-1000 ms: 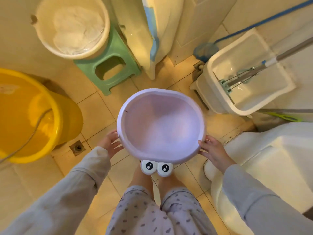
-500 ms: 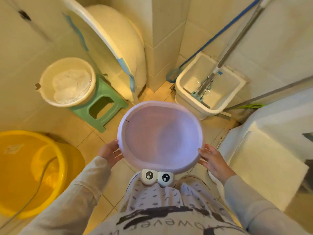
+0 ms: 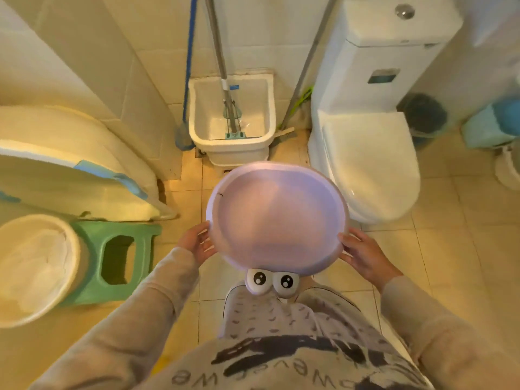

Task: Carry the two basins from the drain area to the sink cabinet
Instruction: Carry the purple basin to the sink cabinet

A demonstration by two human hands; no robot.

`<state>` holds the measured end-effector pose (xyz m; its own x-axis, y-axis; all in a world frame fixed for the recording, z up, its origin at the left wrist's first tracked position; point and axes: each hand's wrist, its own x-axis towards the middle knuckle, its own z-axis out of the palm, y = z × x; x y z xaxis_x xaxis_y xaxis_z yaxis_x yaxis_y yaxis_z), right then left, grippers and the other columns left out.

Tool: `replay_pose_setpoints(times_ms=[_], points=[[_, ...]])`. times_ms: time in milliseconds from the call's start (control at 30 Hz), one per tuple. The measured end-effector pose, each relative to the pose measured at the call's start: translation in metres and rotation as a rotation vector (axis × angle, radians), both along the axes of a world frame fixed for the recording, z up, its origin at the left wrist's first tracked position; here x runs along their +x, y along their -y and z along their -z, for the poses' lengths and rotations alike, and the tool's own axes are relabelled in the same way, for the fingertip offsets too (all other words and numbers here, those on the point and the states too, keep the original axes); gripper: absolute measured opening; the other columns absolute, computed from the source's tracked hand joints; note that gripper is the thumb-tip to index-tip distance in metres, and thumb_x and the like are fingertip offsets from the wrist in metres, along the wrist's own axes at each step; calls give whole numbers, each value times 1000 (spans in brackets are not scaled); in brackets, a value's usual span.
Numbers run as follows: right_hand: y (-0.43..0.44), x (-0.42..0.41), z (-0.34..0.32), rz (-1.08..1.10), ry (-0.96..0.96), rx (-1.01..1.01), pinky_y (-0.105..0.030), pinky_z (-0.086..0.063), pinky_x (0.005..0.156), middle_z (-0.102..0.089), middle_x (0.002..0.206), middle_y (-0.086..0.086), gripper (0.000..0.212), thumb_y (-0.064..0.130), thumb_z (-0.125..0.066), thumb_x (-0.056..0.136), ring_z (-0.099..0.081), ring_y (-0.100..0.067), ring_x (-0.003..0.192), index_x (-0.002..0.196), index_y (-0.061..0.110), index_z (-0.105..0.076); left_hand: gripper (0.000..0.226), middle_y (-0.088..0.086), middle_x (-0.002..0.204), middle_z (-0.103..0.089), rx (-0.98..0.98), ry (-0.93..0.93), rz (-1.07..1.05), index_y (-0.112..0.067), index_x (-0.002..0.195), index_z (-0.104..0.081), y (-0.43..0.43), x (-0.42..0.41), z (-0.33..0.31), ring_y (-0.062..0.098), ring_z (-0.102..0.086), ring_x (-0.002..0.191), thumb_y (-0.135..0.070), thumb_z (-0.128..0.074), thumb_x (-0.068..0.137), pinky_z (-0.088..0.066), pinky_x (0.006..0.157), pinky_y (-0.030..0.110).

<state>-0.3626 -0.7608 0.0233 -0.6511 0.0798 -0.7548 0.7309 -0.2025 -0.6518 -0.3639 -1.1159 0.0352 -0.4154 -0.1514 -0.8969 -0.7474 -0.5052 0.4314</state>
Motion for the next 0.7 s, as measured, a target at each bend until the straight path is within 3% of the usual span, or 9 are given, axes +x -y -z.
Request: replay_pose_setpoints(times_ms=[67,200,267,333,433,567,700], points=[[-12,36,1,95,16,6,-37,-54,79,-66,121,-12,42,11,-61,88,-62,-31,111,129,9,-54,16,2,74,-52,6,15,102,-14,75,-57,-15,-6,2,20,-53,67,-19,-51,90,-55,44,25],[-44,101,4,322,29,0,-36,-54,76,-65,113,-12,40,11,-59,89,-62,-28,101,129,7,-54,14,1,73,-51,5,5,336,-16,75,-57,-61,-19,3,20,-52,64,-20,-53,88,-51,58,30],[-59,133,4,420,25,-11,-36,-54,77,-65,110,-11,37,12,-58,89,-61,-28,99,126,8,-56,12,2,72,-52,9,-1,451,-15,76,-59,-91,-24,2,21,-53,64,-18,-54,87,-52,58,29],[-74,163,3,533,8,-32,-36,-53,78,-65,107,-9,29,11,-57,89,-60,-27,98,117,11,-61,9,3,73,-55,7,-18,551,-13,78,-60,-125,-27,-1,22,-55,64,-16,-55,85,-55,53,27],[-96,203,3,712,-8,-40,-36,-52,78,-65,101,-7,15,9,-58,88,-60,-24,94,101,16,-64,6,6,77,-59,7,-41,679,-12,80,-62,-178,-28,-7,24,-57,69,-14,-57,84,-53,59,33],[-129,248,6,882,-15,-37,-35,-53,73,-67,100,-6,21,7,-58,89,-63,-24,91,108,15,-61,5,5,81,-61,31,-76,843,-13,81,-63,-250,-24,-16,25,-58,72,-17,-59,82,-52,62,35],[-169,284,10,1003,-50,-47,-33,-54,69,-70,91,-2,17,9,-57,90,-64,-21,86,104,17,-63,6,4,81,-61,40,-97,968,-15,82,-63,-326,-14,-17,23,-57,74,-20,-59,83,-50,62,33]])
